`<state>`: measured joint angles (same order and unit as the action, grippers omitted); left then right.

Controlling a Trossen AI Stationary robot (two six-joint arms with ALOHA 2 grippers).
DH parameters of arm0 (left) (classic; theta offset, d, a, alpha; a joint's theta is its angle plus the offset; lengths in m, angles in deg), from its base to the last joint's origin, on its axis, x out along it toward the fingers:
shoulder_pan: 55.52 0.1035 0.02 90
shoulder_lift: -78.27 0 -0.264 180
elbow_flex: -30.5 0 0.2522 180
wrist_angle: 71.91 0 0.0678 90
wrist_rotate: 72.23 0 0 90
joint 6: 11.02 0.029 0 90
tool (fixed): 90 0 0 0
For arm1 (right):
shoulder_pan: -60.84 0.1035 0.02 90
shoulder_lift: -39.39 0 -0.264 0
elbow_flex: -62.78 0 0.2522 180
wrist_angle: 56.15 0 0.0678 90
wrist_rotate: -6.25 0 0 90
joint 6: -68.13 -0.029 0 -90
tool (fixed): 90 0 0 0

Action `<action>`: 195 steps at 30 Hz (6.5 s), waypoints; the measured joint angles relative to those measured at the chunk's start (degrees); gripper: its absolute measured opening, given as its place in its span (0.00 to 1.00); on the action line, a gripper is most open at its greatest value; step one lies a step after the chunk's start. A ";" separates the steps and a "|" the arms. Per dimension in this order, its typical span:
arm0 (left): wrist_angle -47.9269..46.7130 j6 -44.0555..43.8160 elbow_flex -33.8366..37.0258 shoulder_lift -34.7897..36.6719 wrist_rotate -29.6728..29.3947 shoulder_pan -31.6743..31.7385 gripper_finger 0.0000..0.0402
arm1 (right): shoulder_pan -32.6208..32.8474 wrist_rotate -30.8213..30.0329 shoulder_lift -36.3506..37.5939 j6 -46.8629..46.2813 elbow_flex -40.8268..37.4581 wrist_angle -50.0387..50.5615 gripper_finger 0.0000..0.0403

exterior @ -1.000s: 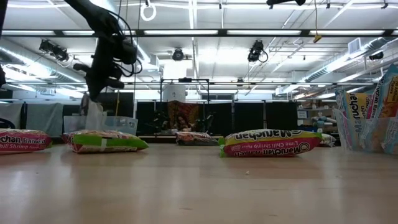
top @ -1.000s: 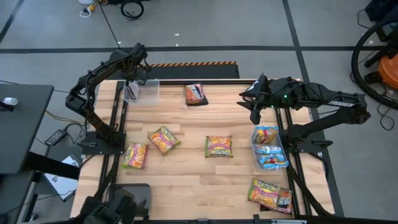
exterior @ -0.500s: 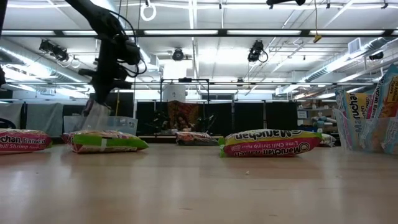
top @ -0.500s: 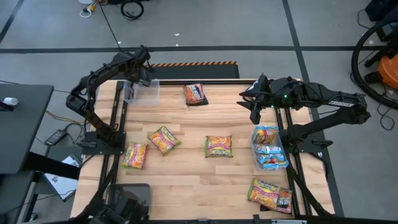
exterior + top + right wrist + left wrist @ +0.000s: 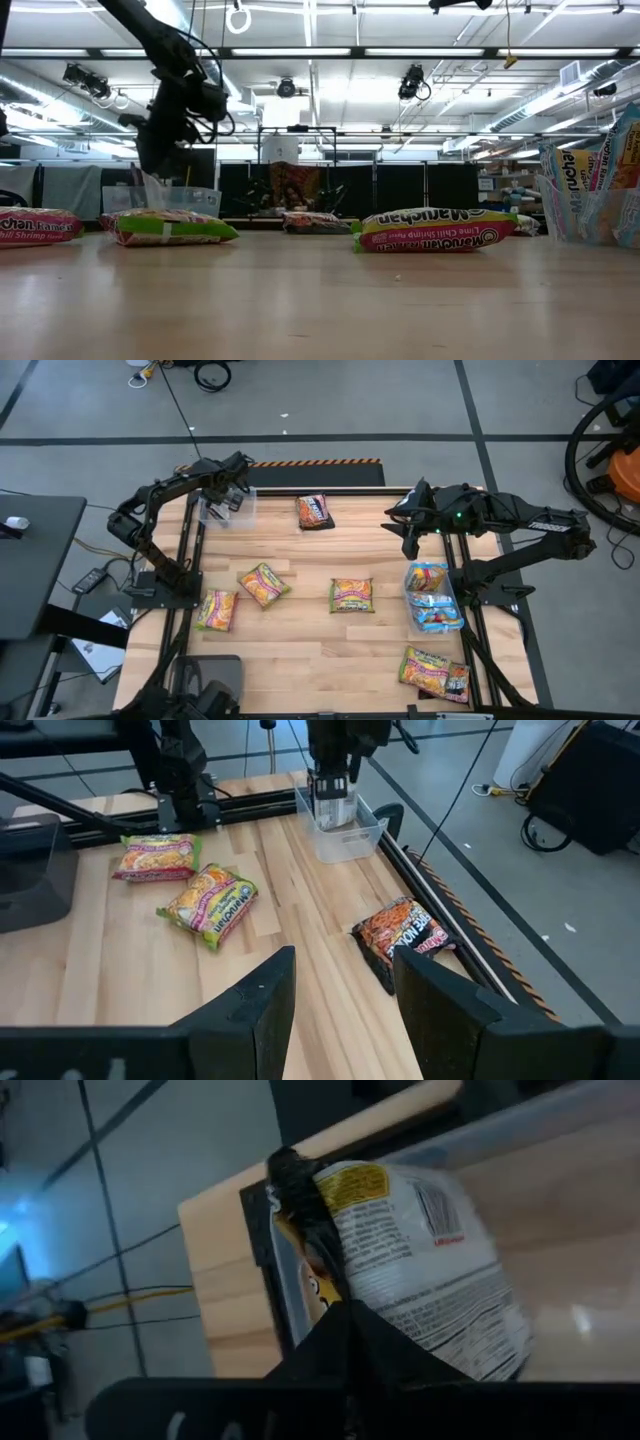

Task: Sort Maruchan noodles
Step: Put the black noodle pack into the top transparent bin

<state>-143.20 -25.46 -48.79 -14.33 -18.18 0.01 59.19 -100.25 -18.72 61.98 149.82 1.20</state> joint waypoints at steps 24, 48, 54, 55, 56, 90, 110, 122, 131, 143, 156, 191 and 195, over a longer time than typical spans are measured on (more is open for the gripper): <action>-15.04 0.77 -6.49 -0.04 -1.83 -1.77 0.32 | 0.00 5.72 0.00 1.86 0.00 0.07 0.43; 31.20 -8.02 -15.88 -10.07 25.87 -35.48 0.33 | -0.02 5.69 1.39 3.34 -0.04 2.64 0.43; 28.86 -5.77 -19.76 -20.74 25.15 -37.06 0.40 | -0.11 5.43 1.81 1.91 -0.04 2.99 0.43; 26.92 -5.03 -20.84 -22.09 24.82 -36.89 0.42 | -0.11 5.49 1.81 1.42 -0.04 3.05 0.43; 26.29 -3.94 -21.67 -23.23 24.24 -36.69 0.44 | -0.11 5.50 1.81 1.10 -0.04 3.16 0.43; 10.56 10.11 -22.17 -25.50 18.24 -34.13 0.01 | -0.13 3.99 1.62 -4.70 -0.02 0.59 0.43; 20.06 30.77 -11.88 -11.78 32.56 -26.43 0.31 | 0.89 3.53 1.03 -8.16 0.00 1.11 0.43; 35.87 37.30 -2.96 -16.20 24.04 -29.60 0.45 | 1.64 2.79 -0.60 -9.16 -0.02 0.98 0.43; 36.65 38.07 -3.13 -19.74 16.67 -29.55 0.41 | 1.64 3.06 -2.67 -9.33 -0.02 1.03 0.43; 33.77 26.62 -3.72 -18.28 18.16 -29.64 0.02 | 1.64 2.83 -2.60 -8.13 -0.02 -0.90 0.43; 4.95 3.96 -17.64 -0.24 30.84 -24.26 0.00 | 1.62 3.57 -2.58 -2.72 -0.02 -1.09 0.43; 16.79 -16.77 6.02 10.25 31.64 -4.35 0.00 | 1.62 7.14 -2.58 -1.60 -0.02 0.11 0.43; 12.39 -12.07 5.94 10.35 27.59 -3.55 0.00 | 1.62 7.09 -2.58 -1.60 -0.02 0.08 0.43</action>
<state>-130.81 -37.52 -42.85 -3.97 9.41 -3.54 60.81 -93.16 -21.30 60.39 149.80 1.28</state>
